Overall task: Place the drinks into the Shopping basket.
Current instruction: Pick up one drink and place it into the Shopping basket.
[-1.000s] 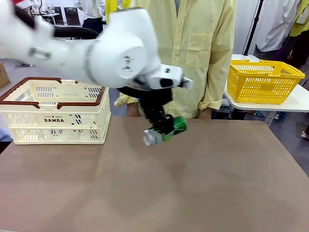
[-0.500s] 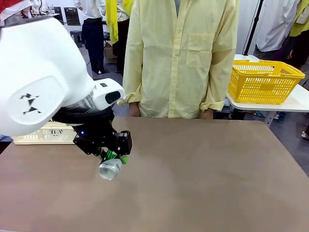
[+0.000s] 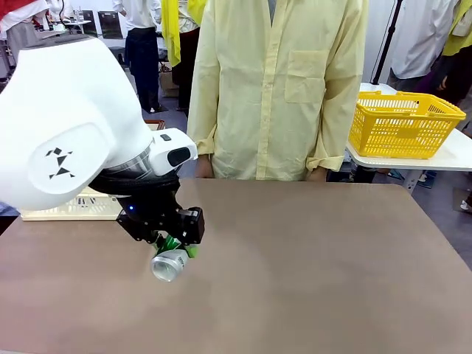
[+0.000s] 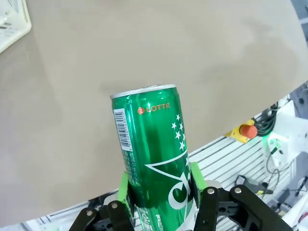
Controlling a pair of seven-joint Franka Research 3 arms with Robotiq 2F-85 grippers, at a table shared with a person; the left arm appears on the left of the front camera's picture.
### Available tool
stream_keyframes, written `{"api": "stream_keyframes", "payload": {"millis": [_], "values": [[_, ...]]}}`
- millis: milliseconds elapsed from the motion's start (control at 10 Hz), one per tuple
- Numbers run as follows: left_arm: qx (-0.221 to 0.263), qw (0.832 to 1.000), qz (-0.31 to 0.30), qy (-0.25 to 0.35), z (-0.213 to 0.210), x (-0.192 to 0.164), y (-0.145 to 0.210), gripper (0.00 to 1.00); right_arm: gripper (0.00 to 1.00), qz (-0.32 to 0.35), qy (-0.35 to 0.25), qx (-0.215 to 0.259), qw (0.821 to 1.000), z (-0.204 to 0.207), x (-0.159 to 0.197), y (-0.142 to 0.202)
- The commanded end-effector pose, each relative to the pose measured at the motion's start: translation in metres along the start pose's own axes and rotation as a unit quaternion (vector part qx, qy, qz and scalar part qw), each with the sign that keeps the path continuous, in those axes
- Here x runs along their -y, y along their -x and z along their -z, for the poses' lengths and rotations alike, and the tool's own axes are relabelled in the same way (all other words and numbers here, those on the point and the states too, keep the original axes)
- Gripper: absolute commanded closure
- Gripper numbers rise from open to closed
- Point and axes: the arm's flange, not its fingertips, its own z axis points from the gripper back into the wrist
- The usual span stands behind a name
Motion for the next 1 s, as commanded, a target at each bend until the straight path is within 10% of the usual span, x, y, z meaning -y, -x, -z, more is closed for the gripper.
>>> {"api": "stream_keyframes", "payload": {"millis": [0,400,700,900], "values": [[0.059,0.996,-0.047,-0.055,-0.022,-0.014,-0.017,1.0,0.0,-0.004,0.0,0.005,1.0,0.0,-0.001,0.0],[0.212,0.954,-0.192,-0.087,-0.147,-0.139,-0.086,1.0,0.0,-0.004,0.0,0.005,1.0,0.0,-0.001,0.0],[0.218,0.935,-0.266,-0.084,-0.151,-0.217,-0.144,1.0,0.0,-0.004,0.0,0.005,1.0,0.0,-0.001,0.0],[0.189,0.954,-0.217,-0.083,-0.131,-0.258,-0.176,1.0,0.0,-0.004,0.0,0.005,1.0,0.0,-0.001,0.0]]}}
